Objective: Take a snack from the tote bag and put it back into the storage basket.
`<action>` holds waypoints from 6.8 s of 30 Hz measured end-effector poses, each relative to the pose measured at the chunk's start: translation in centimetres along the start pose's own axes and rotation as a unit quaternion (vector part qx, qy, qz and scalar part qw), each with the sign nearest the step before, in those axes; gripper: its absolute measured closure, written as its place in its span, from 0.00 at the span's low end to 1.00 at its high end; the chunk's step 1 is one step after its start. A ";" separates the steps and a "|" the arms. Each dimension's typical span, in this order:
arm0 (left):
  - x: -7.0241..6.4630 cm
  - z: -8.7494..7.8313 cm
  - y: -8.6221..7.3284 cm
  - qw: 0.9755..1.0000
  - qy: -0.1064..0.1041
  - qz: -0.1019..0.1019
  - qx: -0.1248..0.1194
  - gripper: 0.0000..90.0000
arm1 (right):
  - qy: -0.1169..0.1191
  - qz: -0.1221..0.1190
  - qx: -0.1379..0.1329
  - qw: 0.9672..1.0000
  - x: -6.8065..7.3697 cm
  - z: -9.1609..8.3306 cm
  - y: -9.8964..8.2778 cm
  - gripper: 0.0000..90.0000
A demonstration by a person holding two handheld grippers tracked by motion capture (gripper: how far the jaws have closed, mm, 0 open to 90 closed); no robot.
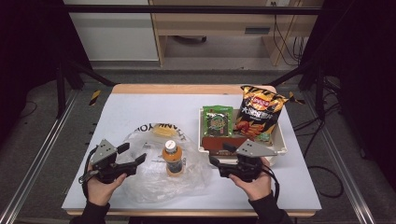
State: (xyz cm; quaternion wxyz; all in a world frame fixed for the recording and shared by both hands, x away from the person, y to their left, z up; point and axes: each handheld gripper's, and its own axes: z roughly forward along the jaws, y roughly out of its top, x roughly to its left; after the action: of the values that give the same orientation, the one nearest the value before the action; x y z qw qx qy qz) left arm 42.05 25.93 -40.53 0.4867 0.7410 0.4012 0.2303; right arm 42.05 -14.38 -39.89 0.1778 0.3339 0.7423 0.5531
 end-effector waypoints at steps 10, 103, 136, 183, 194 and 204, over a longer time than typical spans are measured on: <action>1.1 0.4 -1.4 1.000 0.012 -0.004 0.023 0.26 | 0.039 -0.018 0.009 0.999 3.0 3.5 0.9 0.32; 1.7 0.4 -1.7 0.999 0.023 -0.010 0.023 0.26 | 0.000 -0.021 -0.005 1.000 4.4 3.7 7.9 0.34; 1.5 0.4 -1.5 1.000 0.022 -0.009 0.020 0.26 | -0.138 0.011 -0.012 0.990 -5.4 -3.9 6.3 0.34; 1.3 0.6 -1.6 1.000 0.020 -0.003 0.023 0.25 | -0.195 0.059 0.030 0.979 -13.3 -6.8 -0.4 0.34; 1.3 0.5 -1.6 1.000 0.022 -0.003 0.022 0.26 | -0.196 0.068 0.047 0.977 -14.2 -6.3 -2.2 0.33; 1.3 0.6 -1.6 0.999 0.023 -0.001 0.024 0.25 | -0.194 0.077 0.041 0.977 -14.7 -6.8 -3.2 0.33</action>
State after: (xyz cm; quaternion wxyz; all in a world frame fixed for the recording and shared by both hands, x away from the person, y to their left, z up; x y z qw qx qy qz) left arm 42.65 27.04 -42.31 0.4600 0.7465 0.4184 0.2369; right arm 47.28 -29.79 -42.20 0.2614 0.4978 0.6878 0.4592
